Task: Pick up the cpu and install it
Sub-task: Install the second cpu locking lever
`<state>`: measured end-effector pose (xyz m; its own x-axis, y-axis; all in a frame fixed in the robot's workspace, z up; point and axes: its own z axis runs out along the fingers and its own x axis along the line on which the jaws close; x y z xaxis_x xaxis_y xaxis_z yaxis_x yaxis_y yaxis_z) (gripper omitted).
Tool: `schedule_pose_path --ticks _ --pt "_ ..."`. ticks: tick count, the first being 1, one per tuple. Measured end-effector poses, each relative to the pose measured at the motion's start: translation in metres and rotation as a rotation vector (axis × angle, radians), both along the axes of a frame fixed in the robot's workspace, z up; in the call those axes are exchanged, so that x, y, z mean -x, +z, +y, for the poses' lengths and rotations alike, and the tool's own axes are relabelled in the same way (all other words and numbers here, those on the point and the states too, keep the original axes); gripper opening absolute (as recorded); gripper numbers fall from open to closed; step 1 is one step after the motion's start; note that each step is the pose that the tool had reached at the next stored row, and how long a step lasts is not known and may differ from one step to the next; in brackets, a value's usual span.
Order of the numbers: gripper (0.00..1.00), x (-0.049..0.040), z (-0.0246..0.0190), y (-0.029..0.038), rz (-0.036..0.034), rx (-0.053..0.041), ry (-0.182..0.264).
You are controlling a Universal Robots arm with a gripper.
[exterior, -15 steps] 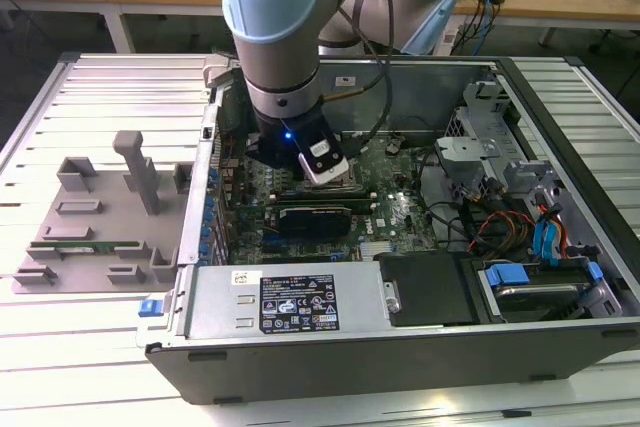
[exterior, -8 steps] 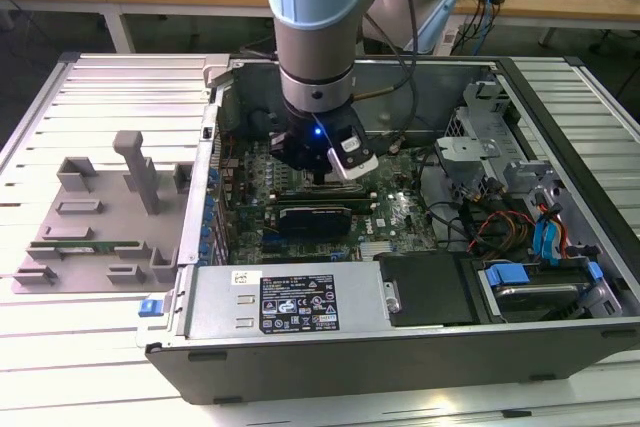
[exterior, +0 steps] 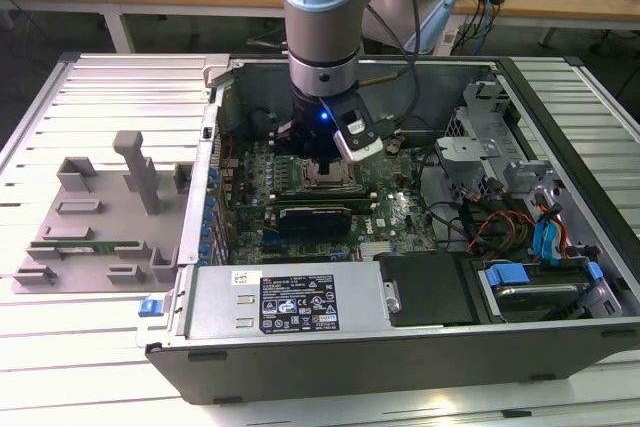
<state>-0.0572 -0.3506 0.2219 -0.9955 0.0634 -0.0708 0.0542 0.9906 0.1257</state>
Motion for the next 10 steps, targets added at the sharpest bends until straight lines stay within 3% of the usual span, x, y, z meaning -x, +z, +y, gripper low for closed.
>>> schedule_pose_path --ticks 1,3,5,6,7,10 --pt "0.11 -0.0013 0.0007 0.0 0.001 0.003 0.0" --pt "0.11 -0.0089 0.0022 -0.0001 0.0092 0.0181 0.0" --pt "0.11 -0.0125 0.0023 -0.0001 0.0253 0.0285 0.005" --pt "0.11 -0.0125 0.0022 -0.0001 0.0438 0.0398 0.012" --pt "0.11 -0.0127 0.0025 -0.0001 0.0713 0.0573 0.019" --pt "0.11 -0.0175 0.0094 -0.0003 0.0737 0.0632 0.022"
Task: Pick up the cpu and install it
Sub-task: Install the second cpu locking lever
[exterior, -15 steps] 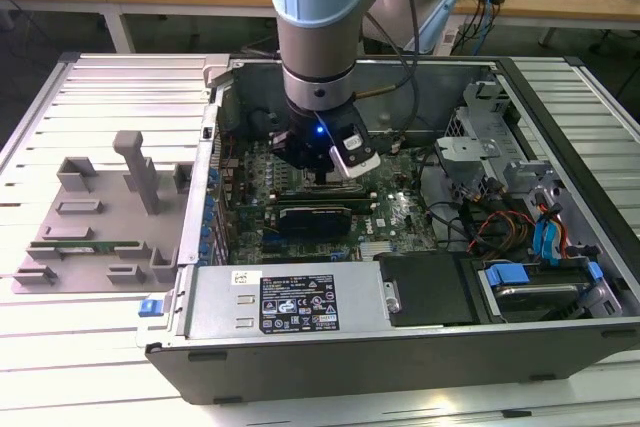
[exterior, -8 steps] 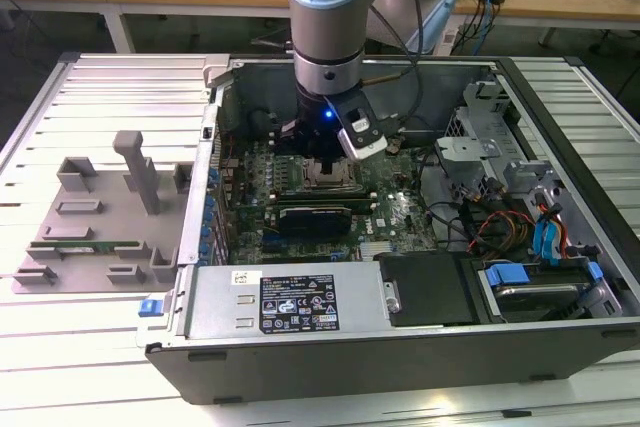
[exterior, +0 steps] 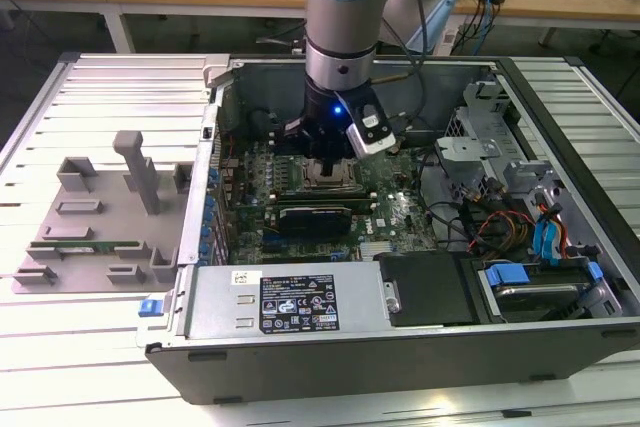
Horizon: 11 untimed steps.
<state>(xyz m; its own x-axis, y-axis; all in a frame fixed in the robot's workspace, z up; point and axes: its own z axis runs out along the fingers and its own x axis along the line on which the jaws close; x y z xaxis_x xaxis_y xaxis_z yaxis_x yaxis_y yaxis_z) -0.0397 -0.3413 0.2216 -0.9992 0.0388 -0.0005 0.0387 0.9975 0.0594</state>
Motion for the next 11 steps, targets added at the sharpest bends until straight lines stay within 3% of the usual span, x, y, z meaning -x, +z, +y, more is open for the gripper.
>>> schedule_pose_path --ticks 3,5,11 --pt "0.11 -0.003 0.0023 0.0005 0.0005 0.0007 0.0" --pt "0.11 -0.0031 0.0025 0.006 0.0004 0.0013 0.0" --pt "0.11 -0.0031 0.0025 0.006 0.0005 0.0014 0.0"
